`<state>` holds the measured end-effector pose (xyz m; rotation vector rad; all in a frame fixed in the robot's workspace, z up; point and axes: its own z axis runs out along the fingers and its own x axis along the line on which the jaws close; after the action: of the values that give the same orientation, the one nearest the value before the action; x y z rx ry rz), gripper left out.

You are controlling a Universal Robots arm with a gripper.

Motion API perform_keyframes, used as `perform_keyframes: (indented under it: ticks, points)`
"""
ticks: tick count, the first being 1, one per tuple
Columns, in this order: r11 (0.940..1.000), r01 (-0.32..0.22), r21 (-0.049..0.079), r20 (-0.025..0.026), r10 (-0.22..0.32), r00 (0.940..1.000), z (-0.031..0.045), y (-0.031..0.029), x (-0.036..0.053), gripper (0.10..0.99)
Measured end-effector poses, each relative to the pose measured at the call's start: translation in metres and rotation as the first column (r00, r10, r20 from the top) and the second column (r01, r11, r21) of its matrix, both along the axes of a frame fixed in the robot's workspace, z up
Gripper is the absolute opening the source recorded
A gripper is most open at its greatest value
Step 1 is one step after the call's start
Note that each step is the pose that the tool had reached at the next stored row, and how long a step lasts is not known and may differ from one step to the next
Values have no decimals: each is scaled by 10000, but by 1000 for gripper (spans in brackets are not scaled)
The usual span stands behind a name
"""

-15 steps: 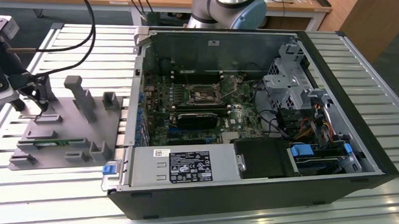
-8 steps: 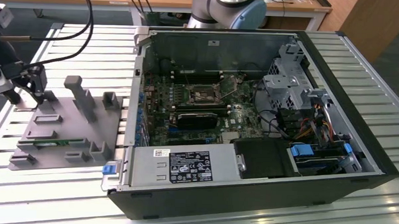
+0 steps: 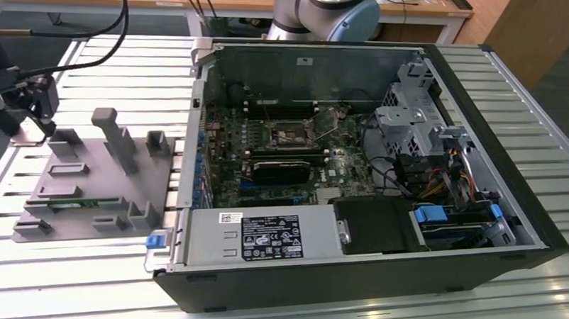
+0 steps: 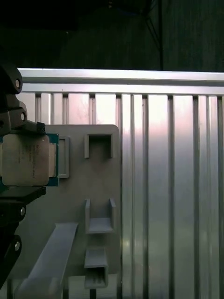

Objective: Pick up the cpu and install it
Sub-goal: 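Pick up the cpu and move it towards the insertion slot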

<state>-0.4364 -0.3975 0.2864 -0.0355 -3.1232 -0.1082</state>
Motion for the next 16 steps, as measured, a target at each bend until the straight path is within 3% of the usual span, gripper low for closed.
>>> perform_keyframes:
  ticks: [10, 16]
  points:
    - [10000, 17, -1, -2, -17, 10000, 328, 14, -1, 533]
    - [10000, 34, -1, -2, -34, 10000, 573, 24, 0, 533]
